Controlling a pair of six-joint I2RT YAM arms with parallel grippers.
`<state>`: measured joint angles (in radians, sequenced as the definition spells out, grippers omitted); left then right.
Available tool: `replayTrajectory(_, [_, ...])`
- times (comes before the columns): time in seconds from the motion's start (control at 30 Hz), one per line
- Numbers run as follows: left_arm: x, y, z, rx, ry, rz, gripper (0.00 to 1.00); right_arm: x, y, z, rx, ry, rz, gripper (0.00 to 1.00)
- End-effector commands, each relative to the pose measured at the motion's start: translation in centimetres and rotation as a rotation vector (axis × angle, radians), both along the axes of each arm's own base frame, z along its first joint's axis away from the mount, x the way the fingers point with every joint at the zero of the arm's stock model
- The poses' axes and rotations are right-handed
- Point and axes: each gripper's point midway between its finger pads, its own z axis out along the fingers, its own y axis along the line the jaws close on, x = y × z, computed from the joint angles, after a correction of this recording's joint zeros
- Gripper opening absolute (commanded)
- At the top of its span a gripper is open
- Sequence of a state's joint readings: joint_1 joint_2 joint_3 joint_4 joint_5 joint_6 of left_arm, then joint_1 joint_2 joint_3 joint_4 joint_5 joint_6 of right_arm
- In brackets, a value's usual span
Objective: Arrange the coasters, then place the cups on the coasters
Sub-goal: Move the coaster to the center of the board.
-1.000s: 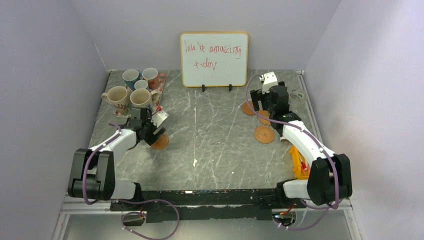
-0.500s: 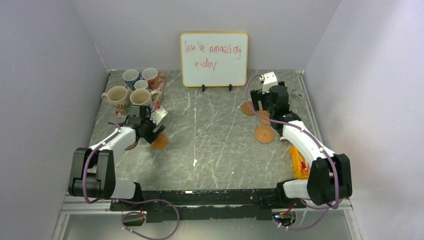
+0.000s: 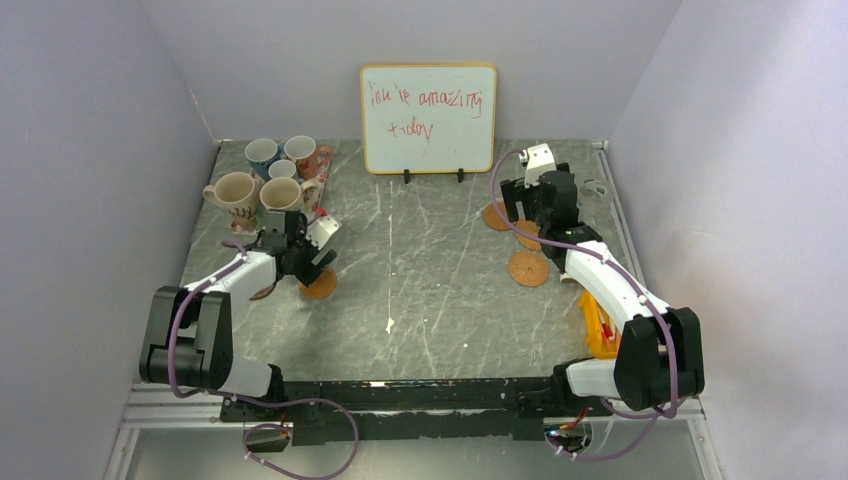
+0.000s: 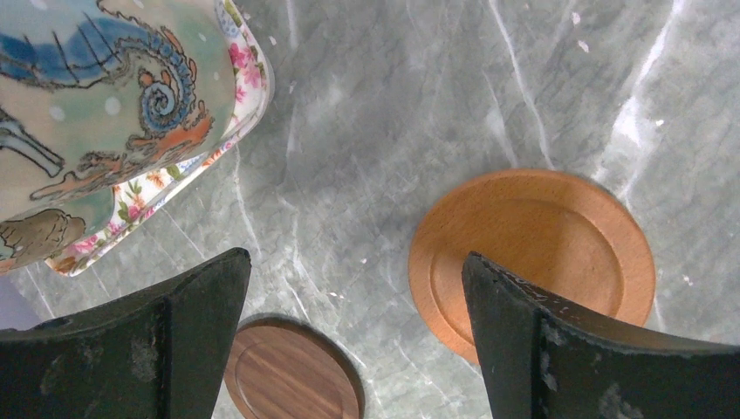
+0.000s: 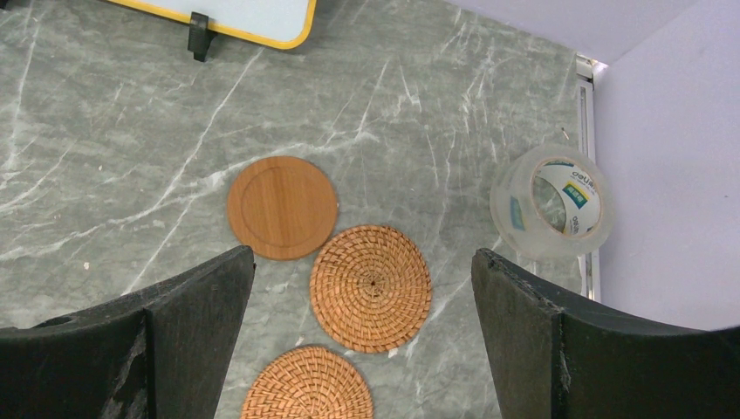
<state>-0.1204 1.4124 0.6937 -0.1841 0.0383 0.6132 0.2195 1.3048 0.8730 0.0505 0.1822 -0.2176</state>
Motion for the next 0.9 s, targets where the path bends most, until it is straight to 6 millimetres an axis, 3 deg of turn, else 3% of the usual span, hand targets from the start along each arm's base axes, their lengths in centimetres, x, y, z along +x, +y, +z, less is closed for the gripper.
replayTrajectory(0.0, [1.7,-0.5,0.7,0.003,-0.054,0.019,0.96,0.3,-0.2,1.0,-0.007,-0.032,-0.012,0.98])
replayTrajectory(0.7, [2.9,-1.4,0.8,-0.007,-0.080,0.036,0.96,0.4,0.0,0.6,-0.019,-0.023,-0.008,0.98])
replayTrajectory(0.87, [2.9,-1.2,2.4,-0.004,-0.117,0.038,0.96,0.5,0.1,0.1,-0.024,-0.010,-0.004,0.98])
